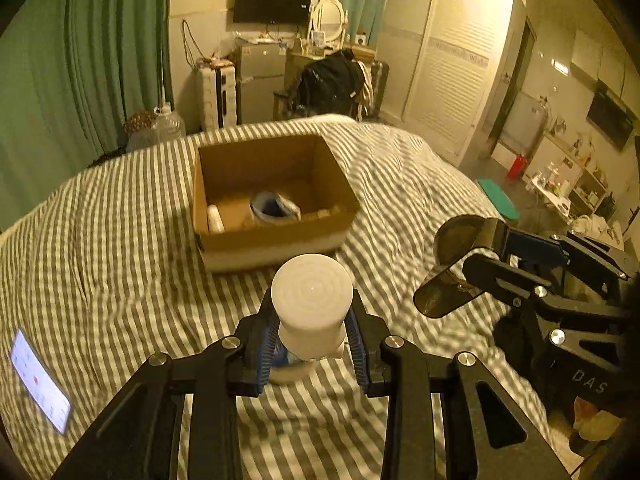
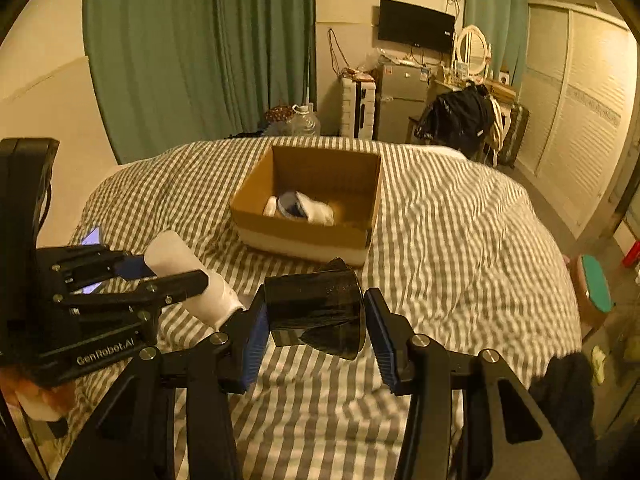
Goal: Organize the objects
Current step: 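Place the white bottle in the box while the right tool places the black cup, then grasp the tape roll rim with the left tool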
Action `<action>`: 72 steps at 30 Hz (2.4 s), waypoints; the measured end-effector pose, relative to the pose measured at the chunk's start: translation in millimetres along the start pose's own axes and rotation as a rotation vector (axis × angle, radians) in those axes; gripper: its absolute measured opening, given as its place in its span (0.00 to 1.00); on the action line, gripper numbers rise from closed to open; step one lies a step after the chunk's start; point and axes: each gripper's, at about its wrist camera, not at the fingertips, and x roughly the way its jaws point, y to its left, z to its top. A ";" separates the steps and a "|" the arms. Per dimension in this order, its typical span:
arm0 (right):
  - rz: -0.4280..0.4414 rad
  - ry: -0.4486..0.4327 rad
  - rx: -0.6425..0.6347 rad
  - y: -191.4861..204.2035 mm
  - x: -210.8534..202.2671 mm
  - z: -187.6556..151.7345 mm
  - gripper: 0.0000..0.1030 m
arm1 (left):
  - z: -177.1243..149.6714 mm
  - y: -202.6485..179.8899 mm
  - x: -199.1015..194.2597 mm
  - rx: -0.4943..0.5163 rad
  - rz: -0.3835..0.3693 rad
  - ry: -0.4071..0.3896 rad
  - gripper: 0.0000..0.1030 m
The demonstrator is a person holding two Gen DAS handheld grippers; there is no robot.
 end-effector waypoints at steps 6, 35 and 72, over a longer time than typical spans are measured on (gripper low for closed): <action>0.009 -0.020 -0.016 -4.7 20.8 45.9 0.44 | 55.3 16.6 14.3 0.008 0.019 -0.042 0.32; 0.054 0.089 0.024 -38.3 257.0 163.4 0.45 | 127.6 95.6 214.4 -0.011 0.105 0.115 0.34; -0.062 -0.084 0.085 -12.5 -21.6 40.8 0.74 | 2.7 16.3 -31.8 -0.007 0.231 -0.102 0.97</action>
